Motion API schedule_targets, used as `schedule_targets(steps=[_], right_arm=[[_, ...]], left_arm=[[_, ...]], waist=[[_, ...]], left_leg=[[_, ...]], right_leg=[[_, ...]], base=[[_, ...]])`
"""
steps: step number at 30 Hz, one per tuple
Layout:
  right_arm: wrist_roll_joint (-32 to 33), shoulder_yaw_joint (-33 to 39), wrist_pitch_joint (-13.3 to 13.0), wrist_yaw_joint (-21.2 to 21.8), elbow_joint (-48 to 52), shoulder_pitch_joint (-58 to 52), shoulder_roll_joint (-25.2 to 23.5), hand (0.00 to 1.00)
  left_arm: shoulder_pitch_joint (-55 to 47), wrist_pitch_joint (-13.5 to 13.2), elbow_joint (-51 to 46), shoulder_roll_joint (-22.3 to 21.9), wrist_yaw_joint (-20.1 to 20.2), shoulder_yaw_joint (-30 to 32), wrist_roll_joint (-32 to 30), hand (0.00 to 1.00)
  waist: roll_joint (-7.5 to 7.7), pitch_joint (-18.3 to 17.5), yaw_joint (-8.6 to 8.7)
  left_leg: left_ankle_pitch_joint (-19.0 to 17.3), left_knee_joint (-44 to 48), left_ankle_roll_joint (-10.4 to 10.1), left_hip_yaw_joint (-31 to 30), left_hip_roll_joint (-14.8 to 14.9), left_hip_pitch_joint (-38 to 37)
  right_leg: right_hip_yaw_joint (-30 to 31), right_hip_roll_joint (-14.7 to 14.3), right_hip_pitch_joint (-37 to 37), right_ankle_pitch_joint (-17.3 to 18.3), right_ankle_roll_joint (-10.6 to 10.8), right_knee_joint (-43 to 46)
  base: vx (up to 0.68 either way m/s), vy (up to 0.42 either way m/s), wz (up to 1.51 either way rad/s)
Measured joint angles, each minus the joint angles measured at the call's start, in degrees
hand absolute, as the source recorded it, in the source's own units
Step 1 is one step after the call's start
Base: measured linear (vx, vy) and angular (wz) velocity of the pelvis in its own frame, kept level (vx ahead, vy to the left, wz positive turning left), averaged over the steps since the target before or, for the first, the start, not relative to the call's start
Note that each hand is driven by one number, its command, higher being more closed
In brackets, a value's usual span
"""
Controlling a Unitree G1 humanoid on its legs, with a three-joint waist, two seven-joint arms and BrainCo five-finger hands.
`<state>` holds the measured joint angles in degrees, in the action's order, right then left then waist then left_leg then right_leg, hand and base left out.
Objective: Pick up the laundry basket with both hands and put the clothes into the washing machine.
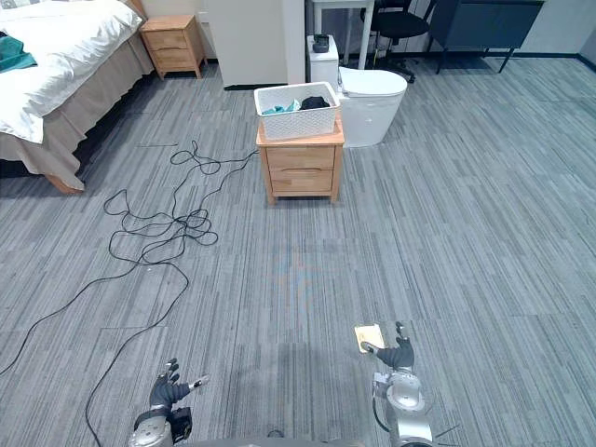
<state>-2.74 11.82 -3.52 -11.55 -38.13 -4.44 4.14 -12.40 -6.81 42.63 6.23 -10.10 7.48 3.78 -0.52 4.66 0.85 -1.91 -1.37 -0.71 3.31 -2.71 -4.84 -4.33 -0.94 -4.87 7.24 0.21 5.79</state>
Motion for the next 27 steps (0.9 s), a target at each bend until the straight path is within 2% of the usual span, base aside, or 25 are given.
schedule_targets(steps=[11, 14, 16, 22, 24, 26, 27], right_arm=[[0.15, 3.87, 0.16, 0.36, -4.99, 0.27, 1.37, 0.0], [0.52, 4.14, 0.16, 0.25, -5.41, 0.34, 1.44, 0.0], [0.61, 4.14, 0.16, 0.23, -5.44, 0.37, 1.42, 0.0], [1.19, 4.56, 0.16, -0.04, -5.42, 1.33, 1.38, 0.0], [1.17, 5.43, 0.18, -0.33, -5.43, 3.07, 1.45, 0.0], [1.04, 5.29, 0.23, -0.69, -5.42, 4.2, 1.83, 0.0], [0.8, 5.09, 0.39, -0.66, -5.42, 4.97, 2.37, 0.0]], left_arm=[[-0.05, 0.19, 2.96, 0.53, 0.08, 2.17, -1.17, 0.0], [-0.01, 0.19, 2.94, 0.48, 0.07, 2.08, -1.19, 0.0], [0.02, 0.18, 2.9, 0.46, 0.07, 2.07, -1.24, 0.0], [-0.03, 0.18, 0.83, 0.46, 0.07, 2.1, -1.22, 0.0], [0.0, 0.09, -2.89, 0.48, 0.06, 2.18, -1.14, 0.0], [-0.03, 0.02, -4.55, 0.47, 0.06, 2.17, -1.06, 0.0], [-0.17, 0.0, -5.91, 0.47, 0.06, 2.22, -1.03, 0.0]], waist=[[0.52, 0.47, -0.05], [0.55, 0.74, -0.03], [0.49, 0.8, -0.04], [0.78, 2.72, -0.27], [0.93, 4.26, -0.57], [0.59, 4.61, -1.8], [0.09, 4.9, -1.98]], left_leg=[[0.11, -0.8, 0.16, -0.13, -0.12, 0.34], [0.83, -1.96, 1.23, -0.29, -0.22, 0.55], [1.1, -2.49, 1.03, -0.4, -0.25, 0.88], [1.03, -2.41, 1.04, -0.07, -0.41, 2.11], [-0.77, 0.82, 2.37, 0.84, -0.41, 5.06], [-2.65, 3.57, 2.61, 2.27, -0.19, 6.88], [-4.68, 6.09, 3.13, 3.37, -0.03, 7.93]], right_leg=[[-0.18, -0.07, 0.11, -0.53, -0.83, -1.31], [-0.39, -0.13, 0.45, -0.54, -0.84, -2.01], [-0.45, -0.12, 1.01, -0.54, -0.84, -1.99], [-0.42, 0.04, 2.19, -0.54, -0.84, -1.95], [0.49, 0.14, 4.05, -0.54, -0.84, -1.68], [2.12, 0.1, 5.47, -0.5, -0.78, -0.8], [3.14, 0.14, 6.4, 0.4, 0.42, 0.85]], base=[[0.0, 0.0, 0.0], [0.01, -0.003, 0.02], [0.0, 0.0, 0.0], [0.02, 0.006, 0.01], [0.02, 0.013, -0.19], [0.02, 0.023, -0.46], [0.03, 0.037, -0.5]])
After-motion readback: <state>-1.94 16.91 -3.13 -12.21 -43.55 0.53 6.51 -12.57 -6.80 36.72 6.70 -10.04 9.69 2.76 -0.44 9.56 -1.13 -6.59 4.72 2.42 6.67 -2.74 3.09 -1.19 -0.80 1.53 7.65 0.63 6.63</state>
